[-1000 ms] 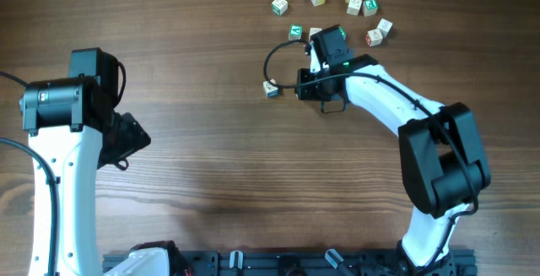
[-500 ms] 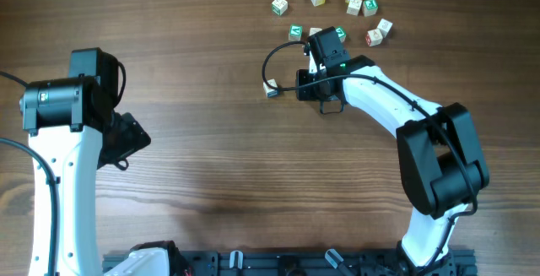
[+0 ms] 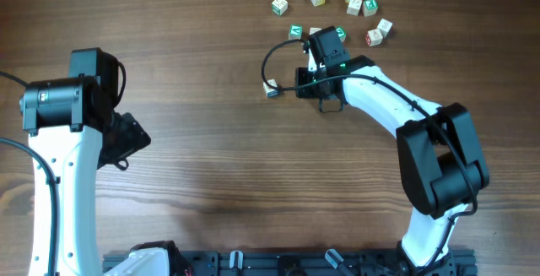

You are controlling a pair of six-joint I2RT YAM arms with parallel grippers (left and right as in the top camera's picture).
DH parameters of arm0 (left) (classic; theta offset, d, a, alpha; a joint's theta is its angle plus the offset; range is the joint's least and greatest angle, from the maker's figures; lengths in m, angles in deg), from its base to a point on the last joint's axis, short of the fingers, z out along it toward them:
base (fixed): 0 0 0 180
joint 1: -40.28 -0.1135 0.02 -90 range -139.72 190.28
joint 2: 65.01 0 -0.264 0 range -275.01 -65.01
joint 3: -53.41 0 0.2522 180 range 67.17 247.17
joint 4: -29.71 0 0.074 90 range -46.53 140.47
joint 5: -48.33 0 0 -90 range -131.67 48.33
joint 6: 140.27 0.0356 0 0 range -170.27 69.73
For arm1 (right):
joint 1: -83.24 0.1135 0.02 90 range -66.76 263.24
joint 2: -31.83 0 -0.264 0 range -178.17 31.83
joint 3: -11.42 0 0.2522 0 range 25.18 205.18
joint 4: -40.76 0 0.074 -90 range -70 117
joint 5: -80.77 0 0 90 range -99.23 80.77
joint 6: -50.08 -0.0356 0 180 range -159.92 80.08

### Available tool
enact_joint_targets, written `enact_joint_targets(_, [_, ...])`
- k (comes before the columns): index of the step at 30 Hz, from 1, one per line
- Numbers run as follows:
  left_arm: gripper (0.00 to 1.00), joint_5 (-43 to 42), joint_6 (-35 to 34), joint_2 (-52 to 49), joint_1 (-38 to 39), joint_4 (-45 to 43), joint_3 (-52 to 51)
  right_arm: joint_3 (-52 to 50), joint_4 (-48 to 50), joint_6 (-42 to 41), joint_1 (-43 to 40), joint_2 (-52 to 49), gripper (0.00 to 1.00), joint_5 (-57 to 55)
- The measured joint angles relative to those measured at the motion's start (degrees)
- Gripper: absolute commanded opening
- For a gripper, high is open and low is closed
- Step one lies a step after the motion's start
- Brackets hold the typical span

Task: Form a horizontal line
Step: 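Carry the 6 block left and place it beside the baseball block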

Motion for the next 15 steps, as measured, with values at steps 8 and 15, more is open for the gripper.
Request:
enact_joint_targets(8, [1.0,0.0,0.0,0.0,0.0,0.0,0.0,-1.4,7.6,0.2,1.3,-3.1,0.31,-0.1])
enact_joint_targets(15, [1.0,0.0,0.0,0.0,0.0,0.0,0.0,-1.4,9.7,0.6,2.1,-4.0,0.48,-0.2])
